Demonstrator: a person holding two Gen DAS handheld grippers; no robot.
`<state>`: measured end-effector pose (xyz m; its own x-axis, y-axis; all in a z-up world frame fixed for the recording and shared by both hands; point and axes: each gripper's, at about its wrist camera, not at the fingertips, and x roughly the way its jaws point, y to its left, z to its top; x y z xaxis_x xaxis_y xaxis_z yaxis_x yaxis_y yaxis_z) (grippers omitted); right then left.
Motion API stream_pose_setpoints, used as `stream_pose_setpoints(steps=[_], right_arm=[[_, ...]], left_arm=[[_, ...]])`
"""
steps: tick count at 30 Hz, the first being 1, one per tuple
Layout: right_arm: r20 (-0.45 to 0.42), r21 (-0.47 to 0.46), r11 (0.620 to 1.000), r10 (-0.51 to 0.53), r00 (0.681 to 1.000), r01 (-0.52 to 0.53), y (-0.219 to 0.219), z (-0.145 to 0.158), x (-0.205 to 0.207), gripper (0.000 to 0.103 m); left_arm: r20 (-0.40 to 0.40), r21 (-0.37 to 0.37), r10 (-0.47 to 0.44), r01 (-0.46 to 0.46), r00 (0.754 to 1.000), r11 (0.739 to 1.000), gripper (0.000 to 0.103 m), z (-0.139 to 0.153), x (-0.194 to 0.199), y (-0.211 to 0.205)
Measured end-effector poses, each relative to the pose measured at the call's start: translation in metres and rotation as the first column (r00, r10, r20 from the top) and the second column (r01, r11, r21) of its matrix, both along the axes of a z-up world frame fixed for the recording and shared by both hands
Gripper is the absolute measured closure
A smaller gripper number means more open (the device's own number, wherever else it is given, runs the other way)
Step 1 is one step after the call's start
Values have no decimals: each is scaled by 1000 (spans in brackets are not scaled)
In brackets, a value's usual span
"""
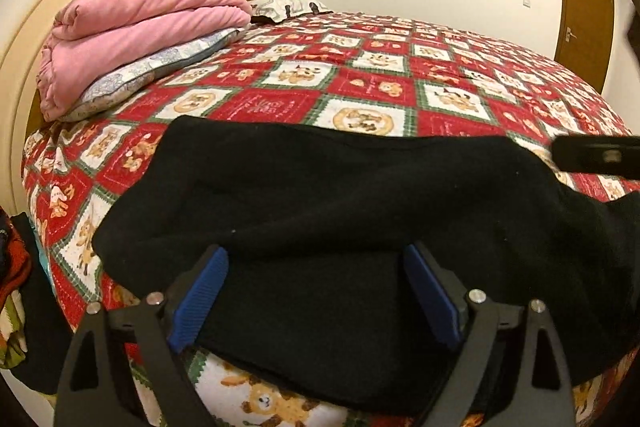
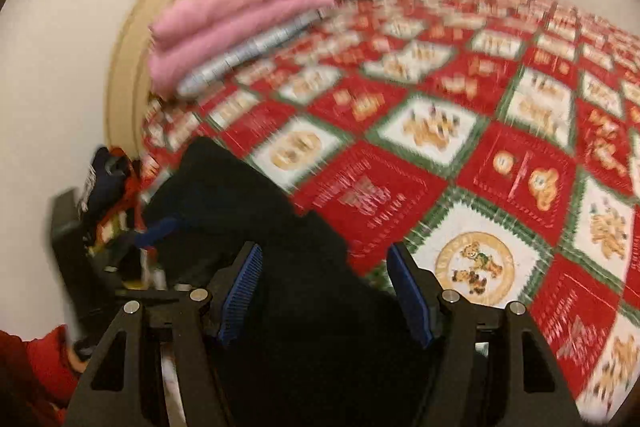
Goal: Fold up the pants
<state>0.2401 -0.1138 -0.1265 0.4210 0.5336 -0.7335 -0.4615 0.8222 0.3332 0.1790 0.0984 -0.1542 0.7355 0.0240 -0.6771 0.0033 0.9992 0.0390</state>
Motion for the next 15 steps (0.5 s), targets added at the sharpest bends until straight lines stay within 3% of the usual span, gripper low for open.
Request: stream_pose_setpoints(steps=[2, 6, 9, 13, 15], right_arm=[[-75, 25, 1000, 16, 997, -14, -1, -14, 8, 37], [-81, 128, 991, 38, 996, -27, -9, -3, -10, 37], [-78, 106, 992, 78, 994, -69, -2, 2, -26, 37], [-149, 129, 982, 157, 976, -138, 14, -8, -35, 35], [-133, 105, 983, 167, 977, -154, 20, -8, -38, 34]], left_arm=[[1, -1, -4, 4, 1000, 1000, 10, 0, 0, 0], [6, -8, -10, 10, 1000, 1000, 10, -1, -2, 2], [4, -7, -5, 5, 1000, 1000, 9, 0, -1, 1], [3, -9, -5, 5, 1000, 1000, 9, 0, 0, 1], [1, -9, -4, 4, 1000, 1000, 10, 0, 0, 0]])
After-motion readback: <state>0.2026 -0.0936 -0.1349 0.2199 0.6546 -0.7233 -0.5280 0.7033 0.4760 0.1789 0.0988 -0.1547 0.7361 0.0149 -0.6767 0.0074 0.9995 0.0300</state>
